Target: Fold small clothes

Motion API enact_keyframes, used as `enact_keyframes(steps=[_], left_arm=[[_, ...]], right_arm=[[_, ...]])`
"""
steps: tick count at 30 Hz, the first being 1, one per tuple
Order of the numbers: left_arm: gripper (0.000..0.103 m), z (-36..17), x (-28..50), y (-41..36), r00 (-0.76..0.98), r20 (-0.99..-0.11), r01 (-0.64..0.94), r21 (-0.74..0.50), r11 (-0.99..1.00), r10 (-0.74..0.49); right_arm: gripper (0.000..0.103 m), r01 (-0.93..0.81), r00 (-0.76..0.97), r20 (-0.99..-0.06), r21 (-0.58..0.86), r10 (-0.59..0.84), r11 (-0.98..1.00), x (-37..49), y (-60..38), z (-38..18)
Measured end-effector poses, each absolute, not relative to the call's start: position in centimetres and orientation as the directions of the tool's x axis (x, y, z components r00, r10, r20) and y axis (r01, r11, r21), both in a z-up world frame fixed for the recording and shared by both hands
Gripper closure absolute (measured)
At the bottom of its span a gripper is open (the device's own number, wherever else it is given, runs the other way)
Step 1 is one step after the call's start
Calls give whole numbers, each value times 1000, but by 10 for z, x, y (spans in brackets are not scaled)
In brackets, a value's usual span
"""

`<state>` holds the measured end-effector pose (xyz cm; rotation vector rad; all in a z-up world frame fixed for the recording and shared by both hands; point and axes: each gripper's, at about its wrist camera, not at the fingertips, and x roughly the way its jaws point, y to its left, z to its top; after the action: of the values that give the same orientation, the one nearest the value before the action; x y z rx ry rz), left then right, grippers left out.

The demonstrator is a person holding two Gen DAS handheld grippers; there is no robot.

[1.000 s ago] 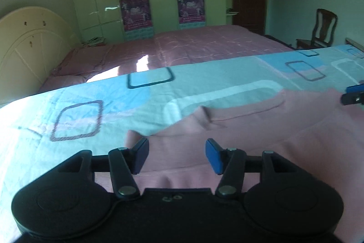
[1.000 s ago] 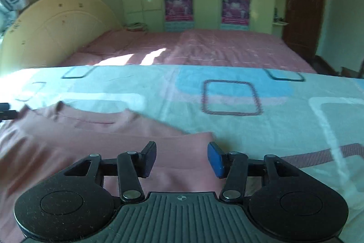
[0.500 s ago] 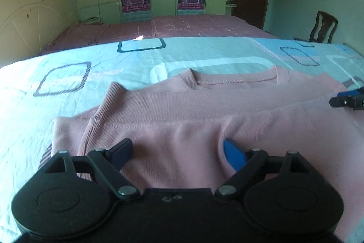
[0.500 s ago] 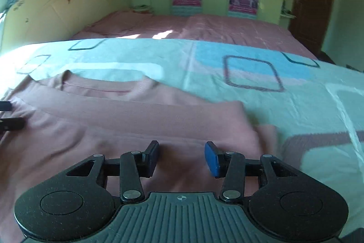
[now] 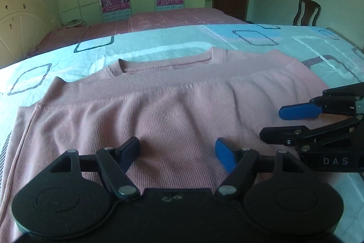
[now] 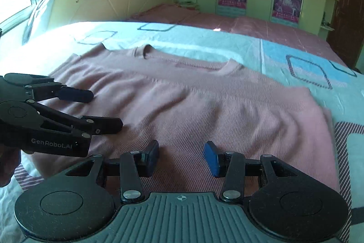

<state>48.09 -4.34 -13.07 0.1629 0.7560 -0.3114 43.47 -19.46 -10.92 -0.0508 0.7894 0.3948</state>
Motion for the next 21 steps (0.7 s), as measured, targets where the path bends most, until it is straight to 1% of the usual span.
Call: enact_keyframes(steps=[8,11,14,16,21], left_arm=[[29,-127,477,-43,687,-700,322,54,945,-195],[29,-120,473,-34,698,-694,294,57,954,-173],[27,-121,472,-27,693,-703,279,53,959,-163],[27,-123,472,-26,692,-704,279,59,958,-159],[27,-120,469,-26,692,-707,276,71,959,-147]], right_arm=[[58,-359,637,-710,71,300,931,433,-197,-103],[58,-299,675,-695,49,248,953,427,-213,-95],[58,-230,646,-738,53,193,972,429,-233,-104],[58,-217,639,-742,78,202,973,429,-241,-106],[58,-213,639,-748,49,178,976,426,-236,-101]])
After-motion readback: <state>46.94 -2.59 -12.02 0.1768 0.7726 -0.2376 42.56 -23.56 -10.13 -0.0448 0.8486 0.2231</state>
